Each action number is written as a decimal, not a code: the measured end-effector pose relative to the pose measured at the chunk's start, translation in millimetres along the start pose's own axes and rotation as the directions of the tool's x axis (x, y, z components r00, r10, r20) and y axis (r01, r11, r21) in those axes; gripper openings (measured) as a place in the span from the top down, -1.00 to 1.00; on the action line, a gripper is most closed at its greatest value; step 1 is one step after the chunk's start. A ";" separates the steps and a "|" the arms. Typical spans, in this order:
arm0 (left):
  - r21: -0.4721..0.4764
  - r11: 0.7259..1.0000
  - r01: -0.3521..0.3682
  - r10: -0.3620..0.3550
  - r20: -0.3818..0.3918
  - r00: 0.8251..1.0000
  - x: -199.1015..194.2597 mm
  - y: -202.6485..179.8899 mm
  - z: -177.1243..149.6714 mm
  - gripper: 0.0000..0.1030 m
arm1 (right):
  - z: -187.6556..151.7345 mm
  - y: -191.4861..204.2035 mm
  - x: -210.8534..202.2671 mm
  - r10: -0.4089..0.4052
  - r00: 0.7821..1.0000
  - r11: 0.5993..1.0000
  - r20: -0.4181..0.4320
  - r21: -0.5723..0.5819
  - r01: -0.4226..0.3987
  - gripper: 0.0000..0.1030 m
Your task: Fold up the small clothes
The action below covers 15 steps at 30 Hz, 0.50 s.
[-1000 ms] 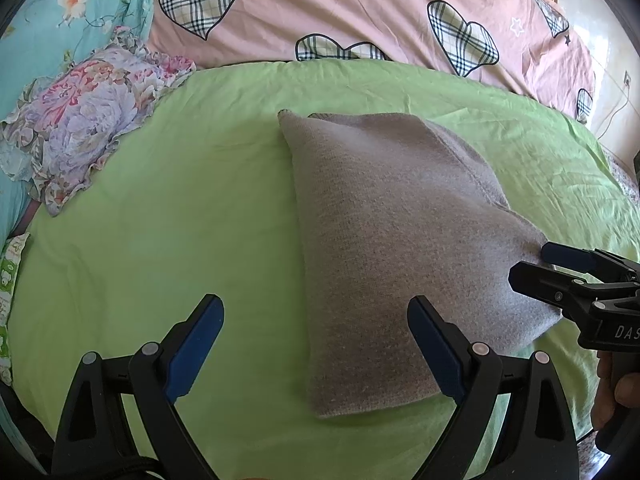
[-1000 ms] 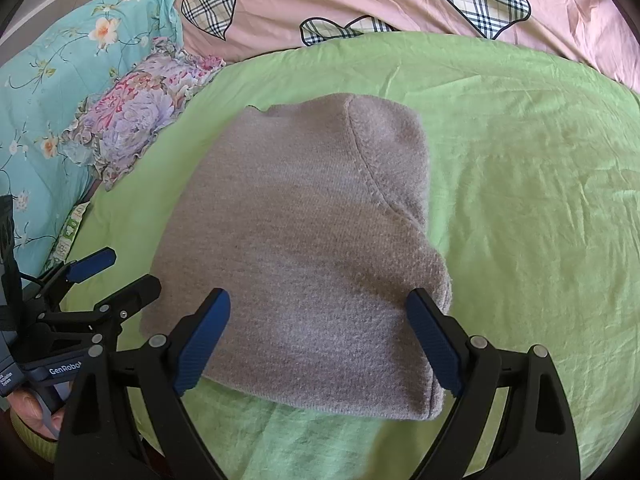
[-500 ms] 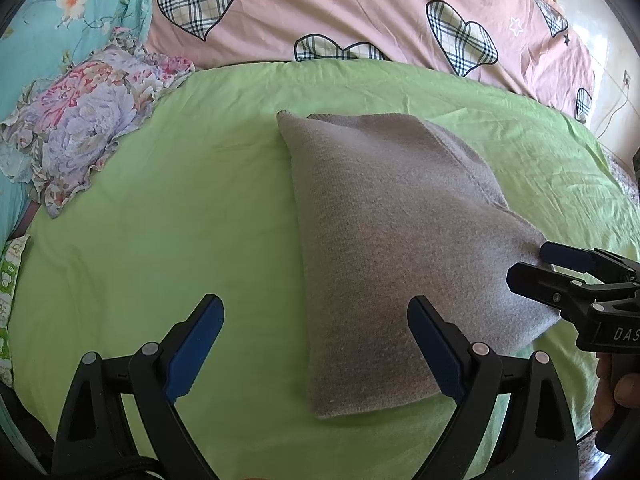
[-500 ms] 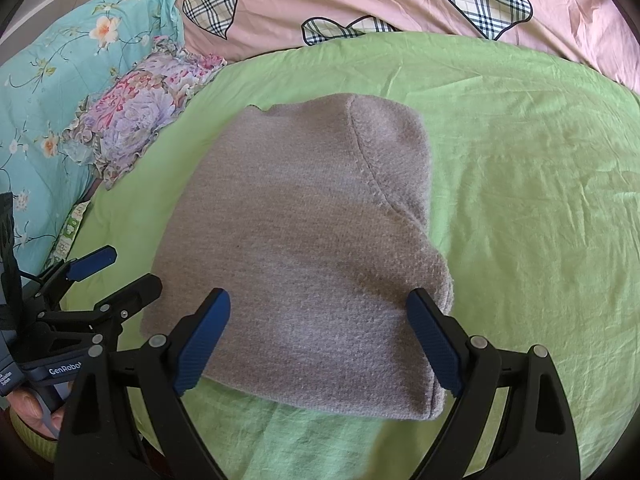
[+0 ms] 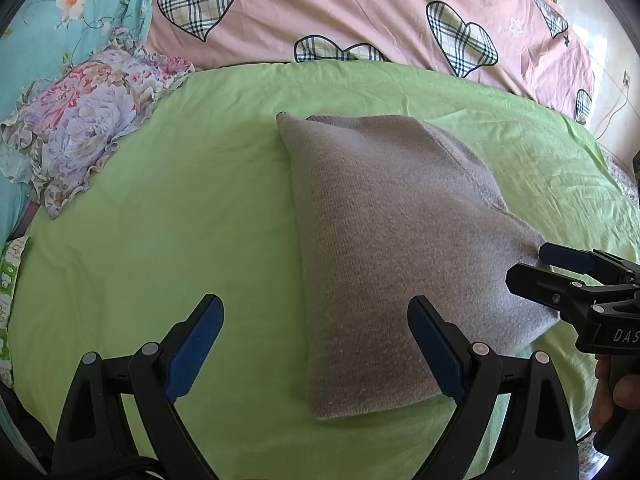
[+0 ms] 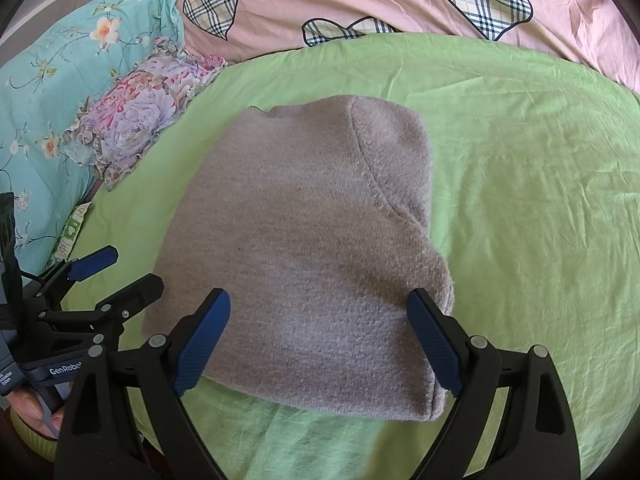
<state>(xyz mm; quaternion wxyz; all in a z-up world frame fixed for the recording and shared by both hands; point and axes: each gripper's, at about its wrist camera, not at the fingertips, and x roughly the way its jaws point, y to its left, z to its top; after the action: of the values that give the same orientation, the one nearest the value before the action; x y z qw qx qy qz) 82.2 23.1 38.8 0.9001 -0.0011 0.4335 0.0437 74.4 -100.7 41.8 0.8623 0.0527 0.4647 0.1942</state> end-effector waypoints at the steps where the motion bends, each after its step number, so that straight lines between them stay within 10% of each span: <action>1: 0.000 1.000 0.000 0.000 0.001 1.000 -0.1 -0.2 0.0 -0.82 | -0.1 0.4 0.0 0.000 1.000 1.000 0.001 0.000 0.000 -0.75; 15: -0.003 1.000 0.003 -0.003 0.001 1.000 -0.4 0.0 0.4 -0.82 | -1.1 0.9 -0.3 0.001 1.000 1.000 -0.002 -0.001 -0.001 -0.75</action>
<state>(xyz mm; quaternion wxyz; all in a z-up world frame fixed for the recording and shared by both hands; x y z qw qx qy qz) 82.3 23.1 39.4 0.9004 -0.0031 0.4329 0.0433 73.1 -100.1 41.7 0.8618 0.0522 0.4654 0.1951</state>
